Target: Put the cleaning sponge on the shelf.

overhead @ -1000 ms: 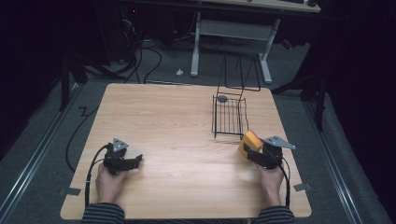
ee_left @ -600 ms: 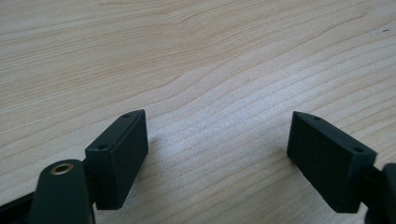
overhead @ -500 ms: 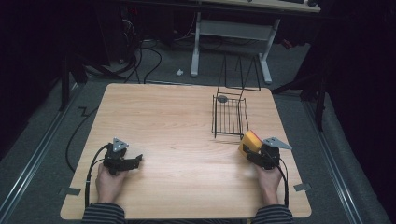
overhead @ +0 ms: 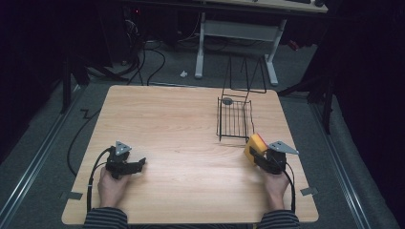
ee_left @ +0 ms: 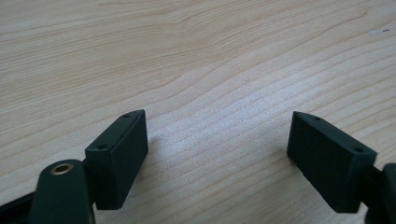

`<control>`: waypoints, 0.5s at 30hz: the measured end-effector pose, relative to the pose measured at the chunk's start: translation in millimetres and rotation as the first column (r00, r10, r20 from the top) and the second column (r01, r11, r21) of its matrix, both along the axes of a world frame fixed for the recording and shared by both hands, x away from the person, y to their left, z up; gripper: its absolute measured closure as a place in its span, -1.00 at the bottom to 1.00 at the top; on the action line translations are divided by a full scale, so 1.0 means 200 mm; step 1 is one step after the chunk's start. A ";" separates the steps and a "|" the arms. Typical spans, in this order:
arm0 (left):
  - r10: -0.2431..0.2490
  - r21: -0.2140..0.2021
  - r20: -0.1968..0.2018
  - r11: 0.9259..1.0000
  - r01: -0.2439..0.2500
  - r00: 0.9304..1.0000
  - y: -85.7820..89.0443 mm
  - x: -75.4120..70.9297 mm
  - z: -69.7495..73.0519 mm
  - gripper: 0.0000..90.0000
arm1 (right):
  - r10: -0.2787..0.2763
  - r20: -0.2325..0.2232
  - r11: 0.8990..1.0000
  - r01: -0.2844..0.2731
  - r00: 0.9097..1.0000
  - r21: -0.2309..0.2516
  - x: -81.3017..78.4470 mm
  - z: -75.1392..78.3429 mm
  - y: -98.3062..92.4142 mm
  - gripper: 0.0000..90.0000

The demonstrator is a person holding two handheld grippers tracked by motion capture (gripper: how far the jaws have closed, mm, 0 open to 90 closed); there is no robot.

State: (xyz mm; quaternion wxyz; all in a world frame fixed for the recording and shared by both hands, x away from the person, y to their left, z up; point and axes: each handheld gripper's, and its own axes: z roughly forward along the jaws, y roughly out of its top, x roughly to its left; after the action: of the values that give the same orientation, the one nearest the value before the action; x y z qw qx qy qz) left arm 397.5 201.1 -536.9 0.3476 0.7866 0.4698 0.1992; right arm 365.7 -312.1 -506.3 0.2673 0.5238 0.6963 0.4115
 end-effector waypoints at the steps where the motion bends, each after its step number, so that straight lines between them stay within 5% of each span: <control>1: 0.000 0.000 0.000 1.000 0.000 1.000 0.00 0.00 0.00 -0.54 | 0.004 0.000 1.000 -0.004 1.000 0.003 0.00 0.00 0.00 0.33; 15: 0.000 0.000 0.000 1.000 0.000 1.000 0.00 0.00 0.00 -0.54 | 0.019 0.004 1.000 -0.019 1.000 0.018 -0.03 0.03 -0.02 0.34</control>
State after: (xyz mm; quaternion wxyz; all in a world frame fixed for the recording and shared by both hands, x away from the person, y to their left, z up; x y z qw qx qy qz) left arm 397.5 201.1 -536.9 0.3475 0.7866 0.4699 0.1992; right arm 360.6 -315.8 -500.2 0.2601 0.5188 0.6968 0.4214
